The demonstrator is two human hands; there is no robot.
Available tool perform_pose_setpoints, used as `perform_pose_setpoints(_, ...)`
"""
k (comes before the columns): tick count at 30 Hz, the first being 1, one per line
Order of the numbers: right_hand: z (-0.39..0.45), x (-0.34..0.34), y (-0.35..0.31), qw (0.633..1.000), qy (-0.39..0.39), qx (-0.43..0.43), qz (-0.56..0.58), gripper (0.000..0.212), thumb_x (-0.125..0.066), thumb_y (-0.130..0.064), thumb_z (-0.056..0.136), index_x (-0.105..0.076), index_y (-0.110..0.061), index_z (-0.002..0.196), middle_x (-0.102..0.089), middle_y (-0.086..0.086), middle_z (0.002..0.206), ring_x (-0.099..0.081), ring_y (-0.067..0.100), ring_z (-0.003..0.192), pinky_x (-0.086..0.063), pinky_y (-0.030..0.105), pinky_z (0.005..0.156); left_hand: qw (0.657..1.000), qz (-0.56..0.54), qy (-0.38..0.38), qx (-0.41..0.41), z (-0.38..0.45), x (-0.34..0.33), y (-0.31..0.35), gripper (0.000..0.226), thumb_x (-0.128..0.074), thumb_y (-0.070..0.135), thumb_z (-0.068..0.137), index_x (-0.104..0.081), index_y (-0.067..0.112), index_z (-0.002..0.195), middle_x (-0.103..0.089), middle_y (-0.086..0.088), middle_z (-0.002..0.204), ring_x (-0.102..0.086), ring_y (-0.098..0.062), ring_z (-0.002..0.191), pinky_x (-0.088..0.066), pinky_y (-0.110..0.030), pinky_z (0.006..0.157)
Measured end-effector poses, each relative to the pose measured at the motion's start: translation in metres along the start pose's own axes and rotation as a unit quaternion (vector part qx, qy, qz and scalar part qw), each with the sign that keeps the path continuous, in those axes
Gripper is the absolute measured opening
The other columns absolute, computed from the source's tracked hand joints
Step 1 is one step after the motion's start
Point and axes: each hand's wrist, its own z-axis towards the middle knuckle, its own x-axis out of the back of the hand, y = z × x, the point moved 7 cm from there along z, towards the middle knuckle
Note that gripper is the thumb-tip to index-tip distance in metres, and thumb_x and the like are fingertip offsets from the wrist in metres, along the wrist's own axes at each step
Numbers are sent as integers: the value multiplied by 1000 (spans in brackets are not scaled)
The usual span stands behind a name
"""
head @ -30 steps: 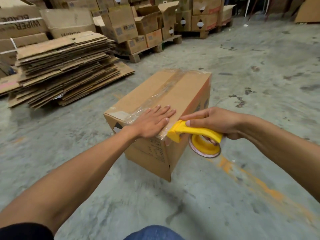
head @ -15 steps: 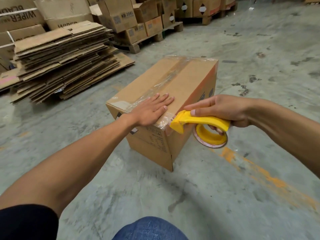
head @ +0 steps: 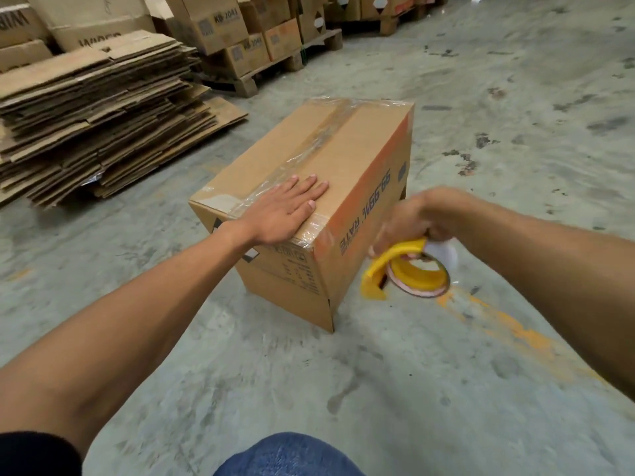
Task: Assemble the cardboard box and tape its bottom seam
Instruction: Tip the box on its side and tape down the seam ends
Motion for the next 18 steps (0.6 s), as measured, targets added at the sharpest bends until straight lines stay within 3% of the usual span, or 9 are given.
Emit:
perform_pose_setpoints(2, 18, -41, 35, 976, -46, -46, -209, 34, -55, -34, 98, -52, -19, 68, -45, -3, 68, -45, 22, 86, -44, 29, 73, 1000, -11, -3, -1, -2, 1, 1, 54, -8, 52, 99, -1, 42, 152, 3, 10, 163, 7, -16, 151, 0, -41, 122)
perform_pose_setpoints(3, 23, -56, 58, 964, -74, -76, -245, 33, -57, -38, 96, -55, -18, 70, -46, -3, 68, -44, 22, 90, -44, 29, 79, 1000, -15, -6, 0, -2, 1, 2, 56, -8, 56, 98, -1, 43, 152, 3, 10, 163, 7, -17, 151, 0, -42, 122)
perform_pose_setpoints(5, 16, -56, 85, 951, -86, -140, -261, 33, -61, -48, 90, -68, -16, 90, -57, 1, 79, -49, 22, 90, -42, 29, 78, 1000, -13, -11, 18, -3, 3, 4, 64, -14, 66, 94, -1, 44, 152, 5, 10, 163, 8, -20, 151, 1, -46, 122)
perform_pose_setpoints(7, 14, -37, 95, 947, -37, -166, -272, 45, -60, -49, 91, -67, -12, 115, -56, 5, 98, -49, 22, 91, -38, 28, 77, 998, -4, -23, 52, -2, 2, 14, 76, -22, 73, 90, 0, 39, 154, 6, 7, 164, 9, -24, 150, 2, -50, 121)
perform_pose_setpoints(8, 15, -31, 98, 951, -18, -164, -260, 44, -60, -46, 91, -66, -12, 117, -53, 5, 102, -49, 23, 92, -38, 29, 77, 998, 12, -20, 65, -1, 0, 21, 81, -27, 73, 89, 1, 34, 155, 7, 4, 164, 8, -26, 150, 2, -52, 120)
perform_pose_setpoints(11, 29, -42, 95, 955, -3, -142, -260, 26, -64, -36, 90, -68, -12, 97, -58, 6, 103, -50, 24, 90, -43, 29, 81, 995, 53, -7, 83, 0, -6, 39, 79, -32, 59, 96, 6, 25, 156, 11, -1, 164, 7, -29, 151, 0, -53, 120)
perform_pose_setpoints(14, 54, -71, 88, 955, -26, -87, -282, 41, -57, -37, 89, -67, -9, 119, -66, 8, 124, -58, 25, 97, -50, 35, 97, 994, 60, -11, 95, -8, -7, 38, 72, -30, 50, 100, 10, 26, 155, 14, 0, 164, 8, -28, 150, 0, -53, 120)
perform_pose_setpoints(18, 44, -100, 38, 961, -29, 17, -274, 46, -54, -34, 93, -54, -30, 139, -55, 1, 141, -53, 25, 125, -43, 30, 99, 994, 77, 17, 73, -39, -5, 11, 65, -25, 44, 103, 9, 28, 155, 11, 3, 164, 7, -25, 151, -1, -49, 121)
